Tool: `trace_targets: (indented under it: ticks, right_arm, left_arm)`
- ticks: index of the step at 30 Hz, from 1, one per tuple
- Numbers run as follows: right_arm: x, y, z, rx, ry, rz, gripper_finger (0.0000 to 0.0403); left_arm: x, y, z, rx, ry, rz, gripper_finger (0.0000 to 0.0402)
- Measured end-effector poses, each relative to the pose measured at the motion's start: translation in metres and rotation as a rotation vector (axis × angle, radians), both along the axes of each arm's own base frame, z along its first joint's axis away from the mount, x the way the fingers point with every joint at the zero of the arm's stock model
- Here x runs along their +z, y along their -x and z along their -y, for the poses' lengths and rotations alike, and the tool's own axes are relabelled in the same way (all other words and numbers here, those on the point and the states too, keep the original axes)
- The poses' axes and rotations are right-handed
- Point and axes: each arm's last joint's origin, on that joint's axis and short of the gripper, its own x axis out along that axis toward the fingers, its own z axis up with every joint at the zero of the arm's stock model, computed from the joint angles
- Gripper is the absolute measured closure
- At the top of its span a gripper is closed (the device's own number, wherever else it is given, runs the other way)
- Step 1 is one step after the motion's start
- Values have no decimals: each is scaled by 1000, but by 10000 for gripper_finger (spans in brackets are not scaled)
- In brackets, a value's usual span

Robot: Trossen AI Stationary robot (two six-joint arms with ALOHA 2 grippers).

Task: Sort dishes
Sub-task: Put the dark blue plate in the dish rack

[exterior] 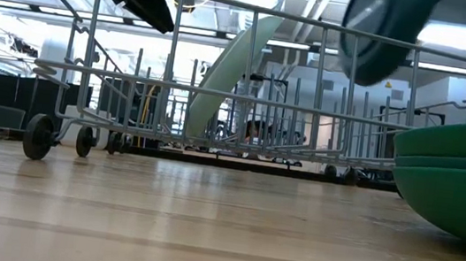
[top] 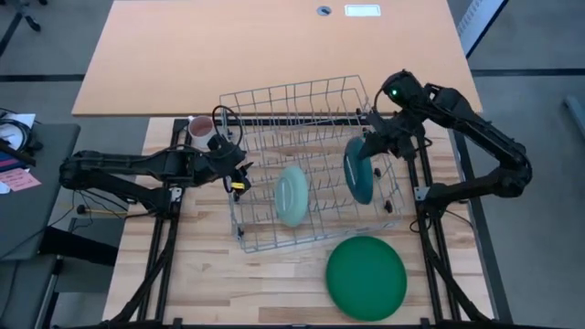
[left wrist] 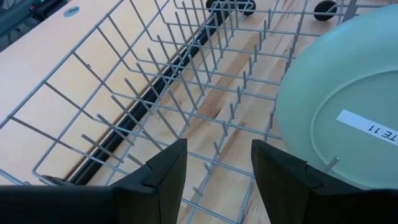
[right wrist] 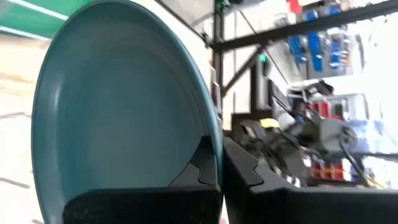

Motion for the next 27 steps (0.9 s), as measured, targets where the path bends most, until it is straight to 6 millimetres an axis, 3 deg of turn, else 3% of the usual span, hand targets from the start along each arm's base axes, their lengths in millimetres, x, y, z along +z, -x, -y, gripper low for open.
trace_targets:
  ticks: [12,27]
  right_arm:
    - [-30,-13,6,54,-18,41,400]
    - [-56,-10,18,50,-58,38,401]
  left_arm:
    - [0,0,0,0,0,3,229]
    - [0,0,0,-4,-5,-2,229]
